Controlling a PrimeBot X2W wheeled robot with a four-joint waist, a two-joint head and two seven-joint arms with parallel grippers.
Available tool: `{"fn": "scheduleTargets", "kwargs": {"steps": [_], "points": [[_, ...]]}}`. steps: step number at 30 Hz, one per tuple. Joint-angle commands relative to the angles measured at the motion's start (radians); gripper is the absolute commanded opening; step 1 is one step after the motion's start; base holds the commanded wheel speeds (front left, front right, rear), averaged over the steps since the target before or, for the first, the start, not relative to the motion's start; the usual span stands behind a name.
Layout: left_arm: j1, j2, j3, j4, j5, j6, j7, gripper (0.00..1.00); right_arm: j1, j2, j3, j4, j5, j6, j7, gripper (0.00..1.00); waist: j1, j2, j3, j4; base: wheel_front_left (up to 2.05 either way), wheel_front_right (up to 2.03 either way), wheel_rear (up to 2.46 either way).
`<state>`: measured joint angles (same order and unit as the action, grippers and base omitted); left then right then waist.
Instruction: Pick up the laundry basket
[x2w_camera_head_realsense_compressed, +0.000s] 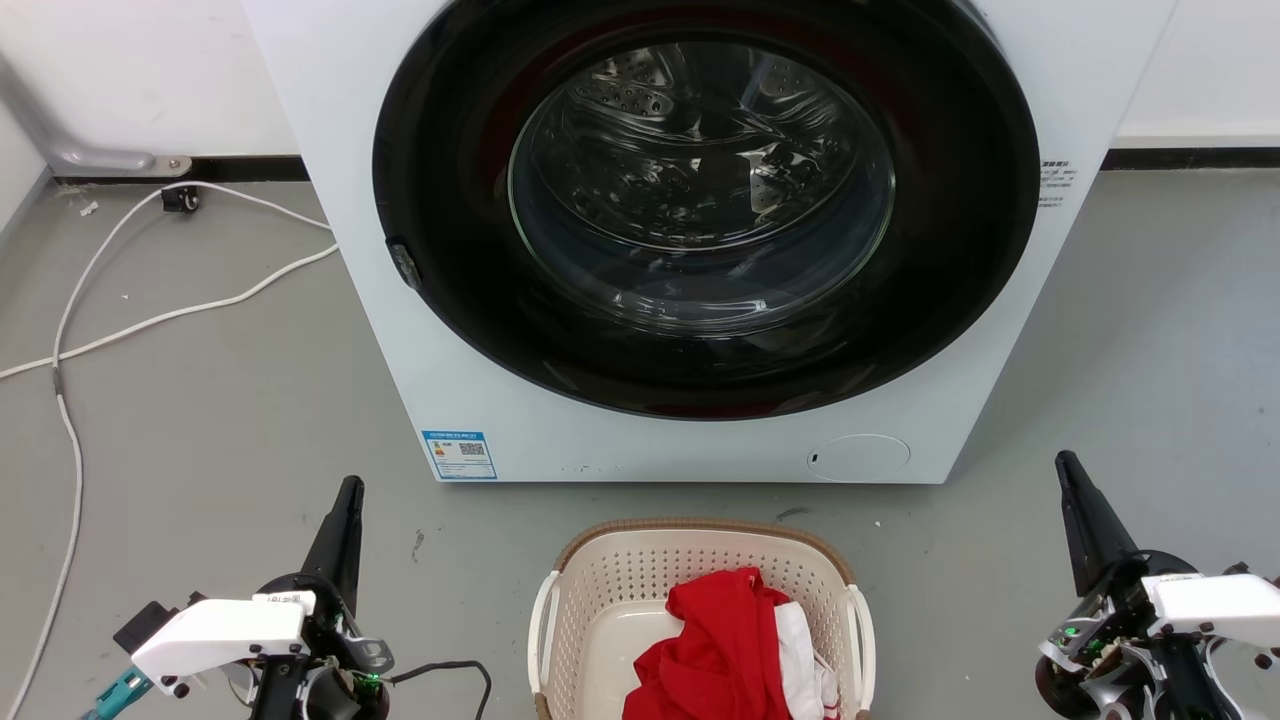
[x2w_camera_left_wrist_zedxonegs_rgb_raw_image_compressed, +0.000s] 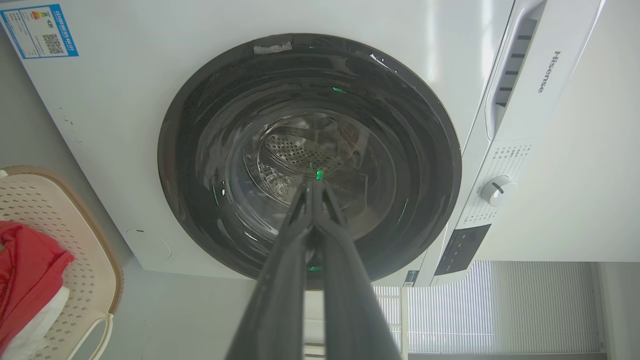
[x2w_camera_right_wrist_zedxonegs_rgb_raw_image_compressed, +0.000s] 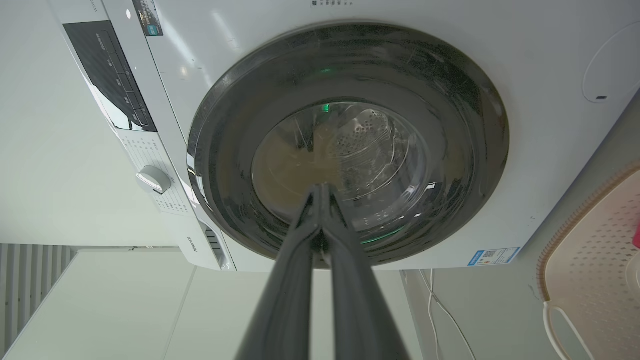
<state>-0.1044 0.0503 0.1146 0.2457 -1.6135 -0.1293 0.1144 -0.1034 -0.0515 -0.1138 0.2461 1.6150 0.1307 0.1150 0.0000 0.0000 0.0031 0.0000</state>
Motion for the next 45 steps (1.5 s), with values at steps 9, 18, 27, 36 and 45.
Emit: {"fn": "scheduleTargets", "kwargs": {"steps": [9, 18, 27, 36, 45], "points": [[-0.010, -0.001, 0.001, 0.000, 0.001, -0.004, 0.001, 0.00, -0.012, 0.002, 0.000, -0.001, -0.004, 0.000, 0.000, 0.00, 0.0000, 0.0000, 0.000, 0.000, 0.00, 0.00, 0.00], [0.003, -0.002, -0.027, 0.008, -0.002, 0.000, -0.019, 1.00, 0.014, 0.001, 0.011, 0.002, -0.009, 0.000, -0.018, 1.00, 0.0000, 0.0000, 0.000, 0.000, 0.00, 0.00, 0.00], [-0.016, 0.000, -0.080, -0.015, 0.075, 0.000, -0.065, 1.00, 0.021, -0.012, 0.036, -0.024, -0.116, 0.000, -0.065, 1.00, 0.0000, 0.0000, 0.000, 0.001, 0.00, 0.00, 0.00], [-0.017, 0.000, -0.116, -0.046, 0.296, 0.000, -0.109, 1.00, 0.034, -0.005, 0.031, -0.068, -0.398, 0.000, -0.110, 1.00, 0.0000, 0.0000, -0.002, 0.002, 0.00, 0.00, 0.00], [-0.017, 0.000, -0.154, -0.061, 0.496, 0.000, -0.145, 1.00, 0.048, -0.003, 0.032, -0.088, -0.654, 0.000, -0.146, 1.00, 0.0000, 0.0000, -0.005, 0.005, 0.00, 0.00, 0.00]]}}
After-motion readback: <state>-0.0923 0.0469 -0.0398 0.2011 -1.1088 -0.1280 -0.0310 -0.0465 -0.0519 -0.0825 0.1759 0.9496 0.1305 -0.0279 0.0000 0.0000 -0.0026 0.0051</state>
